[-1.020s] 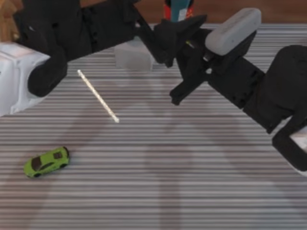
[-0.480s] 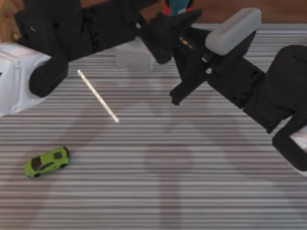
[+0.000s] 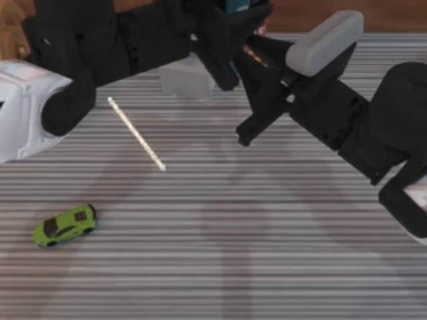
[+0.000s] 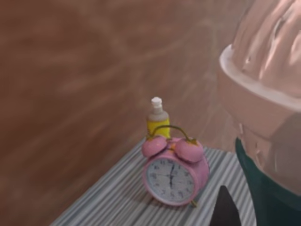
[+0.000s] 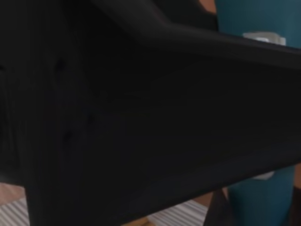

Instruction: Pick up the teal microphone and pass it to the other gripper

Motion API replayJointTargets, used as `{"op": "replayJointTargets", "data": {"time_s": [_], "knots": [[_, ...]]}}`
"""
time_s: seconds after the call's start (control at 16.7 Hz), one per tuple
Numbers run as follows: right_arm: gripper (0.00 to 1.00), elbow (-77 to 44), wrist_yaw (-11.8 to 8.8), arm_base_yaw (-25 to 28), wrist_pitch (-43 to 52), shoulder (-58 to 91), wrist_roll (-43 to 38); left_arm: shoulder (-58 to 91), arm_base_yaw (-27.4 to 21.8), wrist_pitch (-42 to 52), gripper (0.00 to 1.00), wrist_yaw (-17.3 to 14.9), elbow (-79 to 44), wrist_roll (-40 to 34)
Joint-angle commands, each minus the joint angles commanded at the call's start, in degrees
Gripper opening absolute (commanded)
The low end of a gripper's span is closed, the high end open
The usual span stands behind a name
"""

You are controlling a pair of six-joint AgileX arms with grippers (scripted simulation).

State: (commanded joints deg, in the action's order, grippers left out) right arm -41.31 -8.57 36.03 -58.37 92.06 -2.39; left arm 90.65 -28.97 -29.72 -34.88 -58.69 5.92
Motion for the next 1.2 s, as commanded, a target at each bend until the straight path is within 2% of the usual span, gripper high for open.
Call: {"op": "replayJointTargets", "data": {"time_s": [0.42, 1.2], "knots": [[0.00, 0.00, 0.00, 0.00, 0.00, 0.00, 0.00, 0.00, 0.00, 0.00, 0.00, 0.00, 0.00, 0.00], [0.98, 0.00, 0.00, 0.00, 0.00, 0.00, 0.00, 0.00, 0.00, 0.00, 0.00, 0.00, 0.00, 0.00]]}}
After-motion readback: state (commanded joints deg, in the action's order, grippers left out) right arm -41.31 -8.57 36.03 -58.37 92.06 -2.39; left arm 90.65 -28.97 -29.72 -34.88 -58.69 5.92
